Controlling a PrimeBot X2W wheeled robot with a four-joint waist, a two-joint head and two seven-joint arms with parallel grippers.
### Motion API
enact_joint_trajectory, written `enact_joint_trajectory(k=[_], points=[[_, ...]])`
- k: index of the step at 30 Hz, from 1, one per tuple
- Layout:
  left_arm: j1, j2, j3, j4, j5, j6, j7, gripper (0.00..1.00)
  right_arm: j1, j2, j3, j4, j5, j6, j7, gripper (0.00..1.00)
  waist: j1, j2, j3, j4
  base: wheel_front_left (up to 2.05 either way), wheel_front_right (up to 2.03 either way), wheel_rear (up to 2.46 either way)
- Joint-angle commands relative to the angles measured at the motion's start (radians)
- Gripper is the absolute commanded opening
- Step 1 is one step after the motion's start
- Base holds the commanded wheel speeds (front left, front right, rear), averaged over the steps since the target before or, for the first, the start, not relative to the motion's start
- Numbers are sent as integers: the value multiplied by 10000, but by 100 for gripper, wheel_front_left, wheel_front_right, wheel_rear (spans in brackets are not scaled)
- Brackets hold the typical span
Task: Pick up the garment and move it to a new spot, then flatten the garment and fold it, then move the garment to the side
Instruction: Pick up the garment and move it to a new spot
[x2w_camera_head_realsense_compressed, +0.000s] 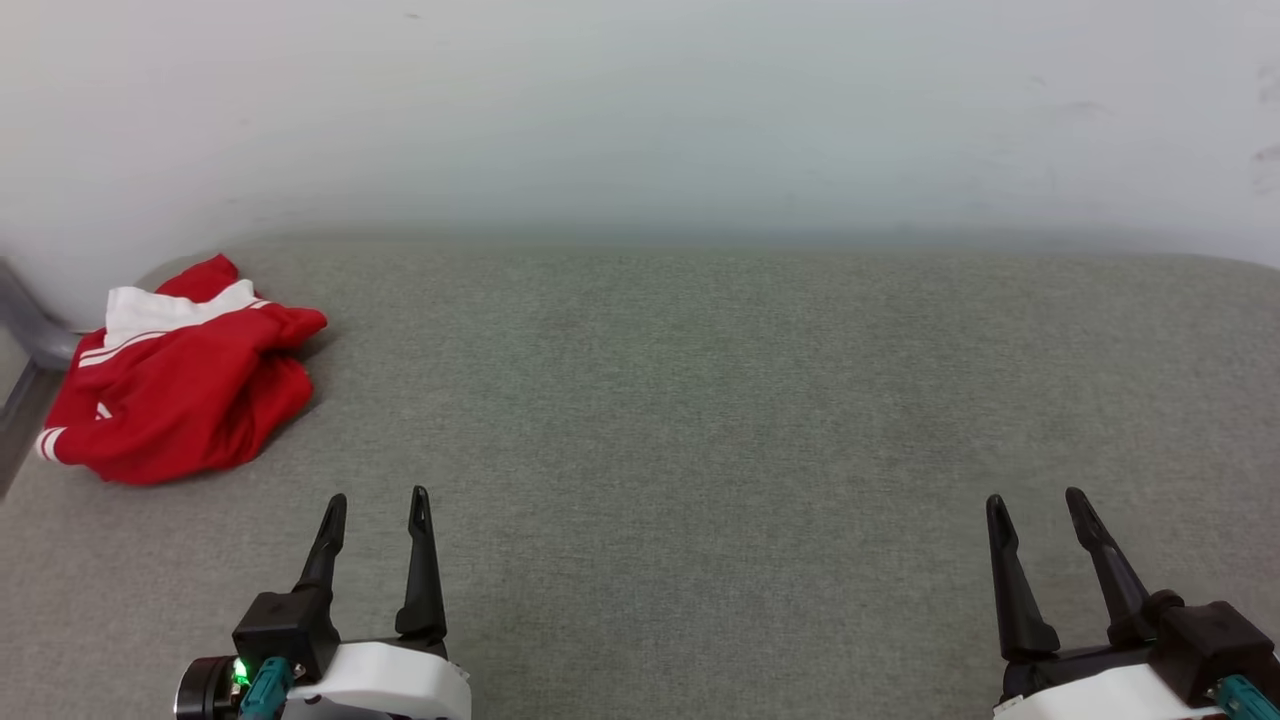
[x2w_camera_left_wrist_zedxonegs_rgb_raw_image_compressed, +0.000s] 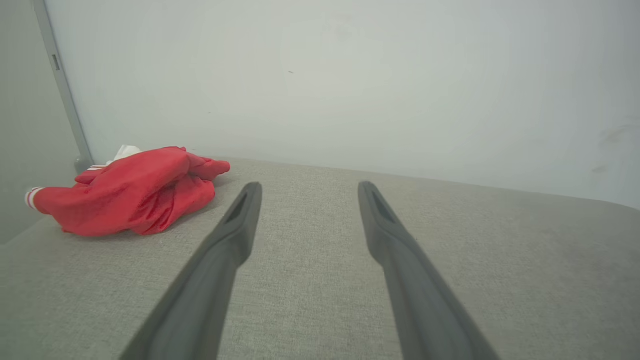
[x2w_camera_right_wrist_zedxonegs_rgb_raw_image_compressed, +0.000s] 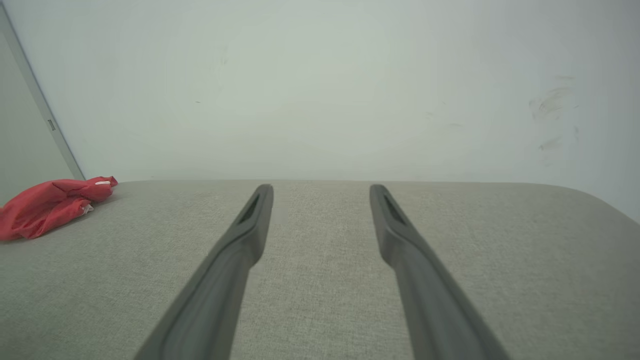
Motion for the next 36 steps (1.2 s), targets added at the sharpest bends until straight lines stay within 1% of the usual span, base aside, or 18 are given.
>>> enact_joint_trajectory(k=[1, 10, 28, 32, 36], points=[[-52, -9, 45, 14, 31, 35, -28, 100, 78, -12, 22, -39, -28, -5, -23, 100, 0, -1, 7, 127, 0, 0, 0], [-97, -10, 97, 80, 40, 60, -28, 100, 105, -11, 86, -91, -102, -5, -23, 100, 0, -1, 41, 960, 0, 0, 0], [-78, -12, 214, 200, -96, 65, -28, 100, 97, -14, 146, -121, -225, -3, -23, 100, 0, -1, 98, 3261, 0, 0, 0], [-42, -11, 306, 190, -122, 71, -26, 100, 13, -11, 206, -110, -257, -3, -23, 100, 0, -1, 156, 3629, 0, 0, 0], [1, -11, 430, 183, -183, 87, -28, 100, -89, -12, 245, -101, -276, -3, -23, 100, 0, -1, 216, 3808, 0, 0, 0]])
